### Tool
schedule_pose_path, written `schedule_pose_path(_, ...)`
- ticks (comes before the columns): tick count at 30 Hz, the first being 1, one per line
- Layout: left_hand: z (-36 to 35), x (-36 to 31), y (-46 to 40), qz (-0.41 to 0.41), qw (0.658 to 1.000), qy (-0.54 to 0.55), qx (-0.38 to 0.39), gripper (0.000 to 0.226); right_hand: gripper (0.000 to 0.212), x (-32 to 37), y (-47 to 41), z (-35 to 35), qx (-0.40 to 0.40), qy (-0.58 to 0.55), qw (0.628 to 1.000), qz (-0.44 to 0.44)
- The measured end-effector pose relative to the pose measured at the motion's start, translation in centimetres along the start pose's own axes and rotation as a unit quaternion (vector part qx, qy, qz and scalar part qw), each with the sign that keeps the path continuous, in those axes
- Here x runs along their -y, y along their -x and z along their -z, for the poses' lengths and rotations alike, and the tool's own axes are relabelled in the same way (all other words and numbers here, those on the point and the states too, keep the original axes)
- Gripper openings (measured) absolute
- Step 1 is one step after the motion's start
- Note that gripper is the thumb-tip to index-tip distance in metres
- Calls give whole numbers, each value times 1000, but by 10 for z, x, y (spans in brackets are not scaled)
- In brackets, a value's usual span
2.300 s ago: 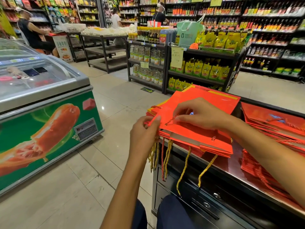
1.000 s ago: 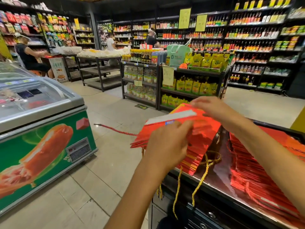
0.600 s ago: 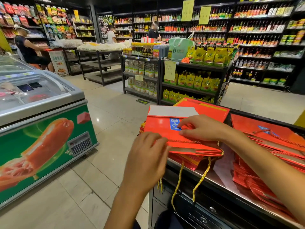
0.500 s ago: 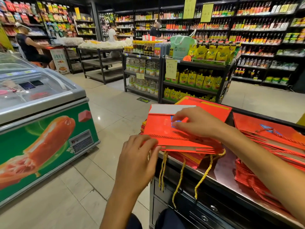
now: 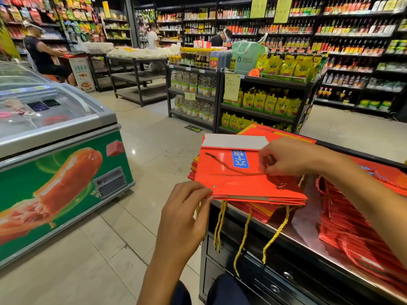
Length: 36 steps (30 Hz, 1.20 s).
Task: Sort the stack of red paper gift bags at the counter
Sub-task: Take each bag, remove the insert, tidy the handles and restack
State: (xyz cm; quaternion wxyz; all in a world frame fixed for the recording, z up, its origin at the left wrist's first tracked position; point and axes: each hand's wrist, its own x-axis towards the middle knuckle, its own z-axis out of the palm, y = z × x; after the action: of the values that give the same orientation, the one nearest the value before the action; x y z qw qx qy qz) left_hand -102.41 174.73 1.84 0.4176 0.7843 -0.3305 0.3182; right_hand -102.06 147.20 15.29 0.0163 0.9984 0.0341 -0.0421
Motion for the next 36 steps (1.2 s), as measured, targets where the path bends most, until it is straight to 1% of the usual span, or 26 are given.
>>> schedule_pose_path(2, -1, -1, 0, -4, 1000, 3, -4, 17, 9, -11, 0, 3, 5, 19, 1000, -23)
schedule_pose_path(3, -1, -2, 0, -7, 1000, 2, -7, 17, 13, -11, -2, 4, -14, 21, 1000, -19)
schedule_pose_path(6, -2, -3, -2, -17, 1000, -8, -15, 16, 30, 8, -13, 2, -84, -29, 996, 23)
schedule_pose_path(7, -2, -3, -2, -20, 1000, -10, -17, 16, 34, 19, -18, 1, -88, -57, 994, 42)
schedule_pose_path(9, -1, -4, -3, -22, 1000, -10, -17, 15, 37, 40, -27, -2, -62, -107, 988, 95)
schedule_pose_path(11, 1, -5, -3, -17, 1000, -4, -13, 14, 32, 55, -32, -6, -17, -160, 977, 142)
schedule_pose_path(13, 2, -5, -4, -10, 1000, 4, -7, 13, 25, 61, -34, -9, 2, -198, 965, 171)
schedule_pose_path(16, 3, -4, -3, 1, 1000, 1, 0, 13, 13, 64, -35, -17, -20, -225, 951, 213)
schedule_pose_path(19, 2, -3, -2, 37, 999, 22, 5, 18, 5, 61, -31, -21, -45, -256, 940, 221)
schedule_pose_path(21, 2, -4, -4, 65, 997, 37, 4, 20, 3, 56, -26, -18, -63, -254, 942, 212)
schedule_pose_path(24, 2, -6, -7, 92, 994, 51, -8, 19, 5, 51, -20, -12, -66, -218, 948, 223)
schedule_pose_path(28, 2, -6, -9, 91, 994, 53, -14, 15, 8, 54, -19, -11, -79, -142, 953, 257)
schedule_pose_path(31, 2, -6, -9, 76, 996, 49, -13, 11, 9, 57, -20, -10, -84, -136, 951, 264)
schedule_pose_path(36, 0, -4, -7, 81, 996, 43, -23, 11, 9, 62, -19, -8, -84, -125, 949, 276)
